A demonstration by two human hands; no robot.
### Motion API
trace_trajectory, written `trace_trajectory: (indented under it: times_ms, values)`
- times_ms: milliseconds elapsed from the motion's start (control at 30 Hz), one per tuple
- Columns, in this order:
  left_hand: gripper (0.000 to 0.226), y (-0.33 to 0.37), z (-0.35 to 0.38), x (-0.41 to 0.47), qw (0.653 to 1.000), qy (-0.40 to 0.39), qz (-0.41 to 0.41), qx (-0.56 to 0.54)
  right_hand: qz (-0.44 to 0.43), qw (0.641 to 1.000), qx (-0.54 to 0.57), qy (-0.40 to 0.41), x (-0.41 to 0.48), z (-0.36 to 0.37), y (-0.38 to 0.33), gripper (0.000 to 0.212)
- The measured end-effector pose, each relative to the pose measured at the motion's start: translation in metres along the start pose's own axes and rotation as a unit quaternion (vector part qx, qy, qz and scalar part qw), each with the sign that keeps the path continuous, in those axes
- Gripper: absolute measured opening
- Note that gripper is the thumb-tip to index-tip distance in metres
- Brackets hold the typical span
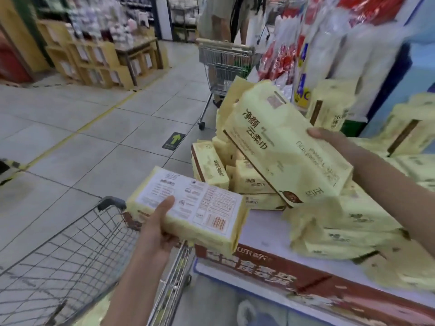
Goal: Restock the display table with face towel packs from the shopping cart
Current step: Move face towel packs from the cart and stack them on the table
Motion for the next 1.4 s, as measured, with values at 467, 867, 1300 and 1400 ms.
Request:
trace_trajectory:
  times_ms: [467, 867, 1300, 1400]
  values:
    - [0.048, -0.025, 0.109, 0.049, 0.997, 0.053, 0.007, -0.056, 0.164, 0.928, -0.317, -0.111, 0.153, -0.084, -0.031, 0.081]
    - [0.044, -0.032, 0.121, 0.063, 0.997, 0.063, -0.009, -0.038, 0.121, 0.872, -0.47, -0.062, 0.186, -0.105, -0.012, 0.036]
    - [0.039, -0.034, 0.113, 0.073, 0.996, 0.079, -0.042, -0.03, -0.153, 0.68, -0.717, 0.018, 0.167, -0.08, 0.017, 0.112]
    - [0.041, -0.033, 0.109, 0.075, 0.995, 0.081, -0.056, -0.022, -0.143, 0.68, -0.719, -0.016, 0.165, -0.08, 0.017, 0.113]
Point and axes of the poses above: each hand's wrist, its own x-axis towards the middle knuckle, its own z-axis out of the palm, y = z × x, the point moved 2 cm from there along x, towards the middle knuckle, and after that the axes turned 9 degrees about y, right-handed, at the moved point
